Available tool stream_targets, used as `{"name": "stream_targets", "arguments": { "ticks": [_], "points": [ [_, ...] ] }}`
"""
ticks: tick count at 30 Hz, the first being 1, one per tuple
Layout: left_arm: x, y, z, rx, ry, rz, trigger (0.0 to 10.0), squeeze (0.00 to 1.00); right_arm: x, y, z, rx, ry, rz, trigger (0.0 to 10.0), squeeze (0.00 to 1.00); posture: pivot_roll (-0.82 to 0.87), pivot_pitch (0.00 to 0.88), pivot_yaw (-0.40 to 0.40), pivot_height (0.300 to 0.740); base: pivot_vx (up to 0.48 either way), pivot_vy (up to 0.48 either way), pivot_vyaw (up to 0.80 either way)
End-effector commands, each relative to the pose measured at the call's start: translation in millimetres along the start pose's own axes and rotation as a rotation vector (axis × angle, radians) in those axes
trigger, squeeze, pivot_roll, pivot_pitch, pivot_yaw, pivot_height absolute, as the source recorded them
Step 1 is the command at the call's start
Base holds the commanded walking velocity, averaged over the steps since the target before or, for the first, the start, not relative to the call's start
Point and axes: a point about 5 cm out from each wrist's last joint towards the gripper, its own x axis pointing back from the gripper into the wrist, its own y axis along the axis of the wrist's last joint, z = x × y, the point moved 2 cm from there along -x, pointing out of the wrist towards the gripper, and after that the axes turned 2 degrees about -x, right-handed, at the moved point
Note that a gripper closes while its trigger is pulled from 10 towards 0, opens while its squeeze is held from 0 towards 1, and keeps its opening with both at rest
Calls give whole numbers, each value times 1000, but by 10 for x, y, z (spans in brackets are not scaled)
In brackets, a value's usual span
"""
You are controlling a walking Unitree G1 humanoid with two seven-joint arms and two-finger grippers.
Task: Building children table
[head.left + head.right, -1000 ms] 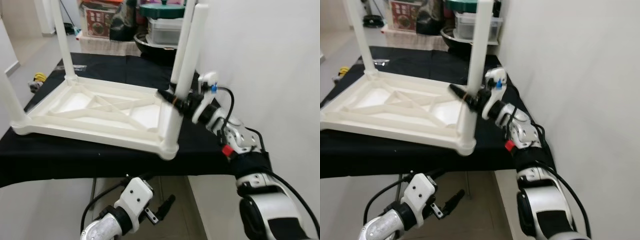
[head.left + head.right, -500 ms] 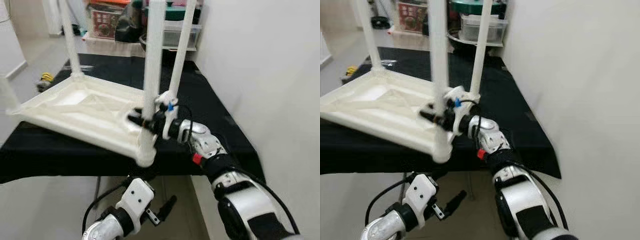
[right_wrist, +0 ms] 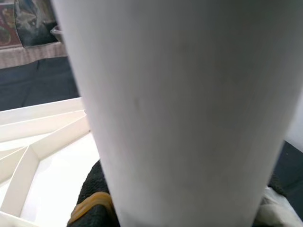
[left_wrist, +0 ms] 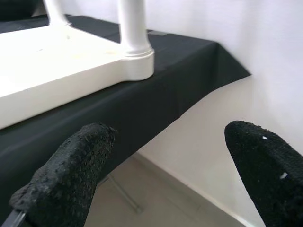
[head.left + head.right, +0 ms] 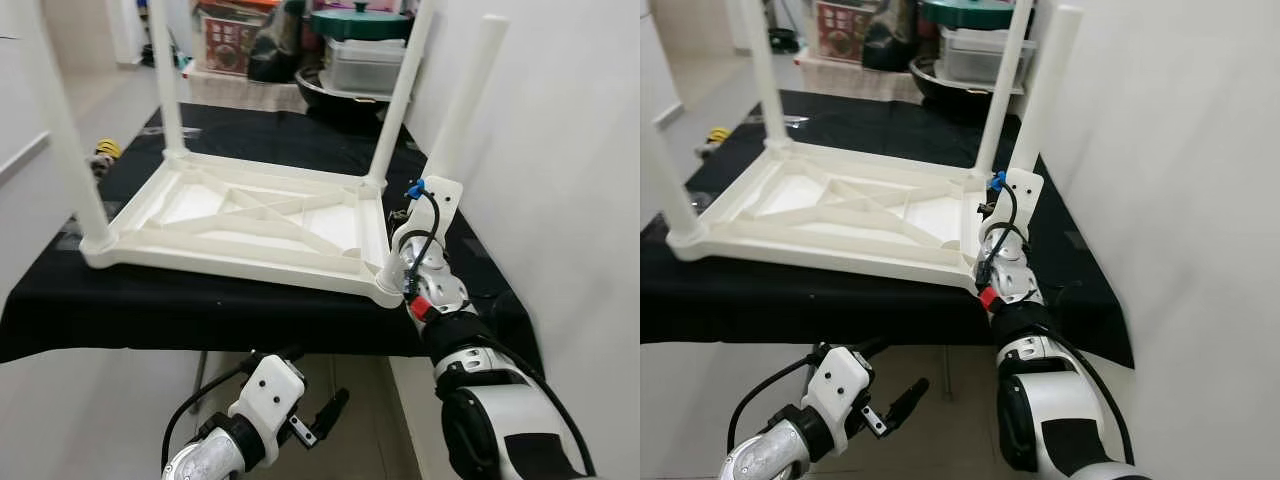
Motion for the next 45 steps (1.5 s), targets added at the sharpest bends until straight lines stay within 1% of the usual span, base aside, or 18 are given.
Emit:
{"name": "stream_targets", "arguments": {
  "ticks": [1, 2, 3, 6, 7, 8, 10, 14, 15, 16, 24, 29, 32, 33, 40, 41, 42, 45],
  "points": [
    [-5, -25, -23, -2, -5, 11, 10000, 0, 36, -115, 100, -108, 27, 63, 10000, 0, 141, 0, -143, 740, 0, 0, 0],
    [-5, -25, -23, -2, -5, 11, 10000, 0, 36, -115, 100, -108, 27, 63, 10000, 0, 141, 0, -143, 740, 0, 0, 0],
    [-5, -25, -22, -2, -5, 11, 10000, 0, 51, -101, 166, -102, 71, 51, 10000, 1000, 138, 0, -144, 740, 0, 0, 0],
    [-7, -25, -18, -3, -5, 11, 10000, 0, 58, -41, 227, -99, 103, 18, 10000, 1000, 137, 0, -145, 740, 0, 0, 0],
    [-9, -25, -17, -2, -5, 11, 10000, 0, 49, 19, 254, -113, 144, -3, 10000, 690, 137, 0, -146, 740, 0, 0, 0],
    [-10, -24, -17, -2, -5, 10, 10000, 0, 48, 79, 295, -153, 200, -16, 10000, 0, 137, 0, -146, 740, 0, 0, 0],
    [-12, -23, -16, -3, -4, 9, 10000, 0, 46, 281, 372, -217, 408, -74, 10000, 0, 137, 0, -145, 740, 0, 0, 0],
    [-13, -22, -15, -3, -4, 9, 10000, 0, 59, 407, 390, -206, 531, -119, 10000, 0, 137, 0, -145, 740, 0, 0, 0],
    [-12, -22, -15, -3, -5, 8, 10000, 0, 138, 471, 443, -216, 821, -74, 10000, 0, 132, 0, -144, 740, 0, 0, 0],
    [-12, -21, -16, -3, -6, 8, 10000, 0, 192, 492, 451, -211, 945, -59, 10000, 0, 132, 0, -144, 740, 0, 0, 0],
    [-13, -17, -19, -5, -7, 7, 10000, 0, 455, 377, 450, -82, 1315, 47, 10000, 0, 138, 0, -148, 740, 0, 0, 0],
    [-8, -25, -32, -6, -9, 8, 10000, 0, 871, 116, 552, 49, 1701, 168, 10000, 0, 144, 0, -149, 740, 0, 0, 0],
    [-7, -26, -36, -7, -9, 8, 10000, 0, 909, 118, 563, 32, 1739, 177, 10000, 0, 146, 0, -148, 740, 0, 0, 0],
    [-2, -31, -43, -7, -10, 9, 10000, 0, 935, 106, 615, 13, 1760, 184, 0, 0, 146, 0, -151, 740, 0, 0, 0],
    [4, -39, -49, -6, -11, 11, 10000, 0, 665, 52, 751, 72, 1465, 126, 0, 0, 145, 0, -152, 740, 0, 0, 0],
    [4, -41, -50, -6, -12, 12, 10000, 0, 529, 44, 745, 88, 1312, 113, 0, 0, 144, 0, -151, 740, 0, 0, 0],
    [4, -41, -50, -6, -12, 12, 10000, 0, 529, 44, 745, 88, 1312, 113, 0, 0, 144, 0, -151, 740, 0, 0, 0],
    [0, -43, -47, -4, -14, 13, 10000, 0, 174, 49, 513, 113, 878, 112, 0, 0, 137, 0, -146, 740, 0, 0, 0]
  ]
}}
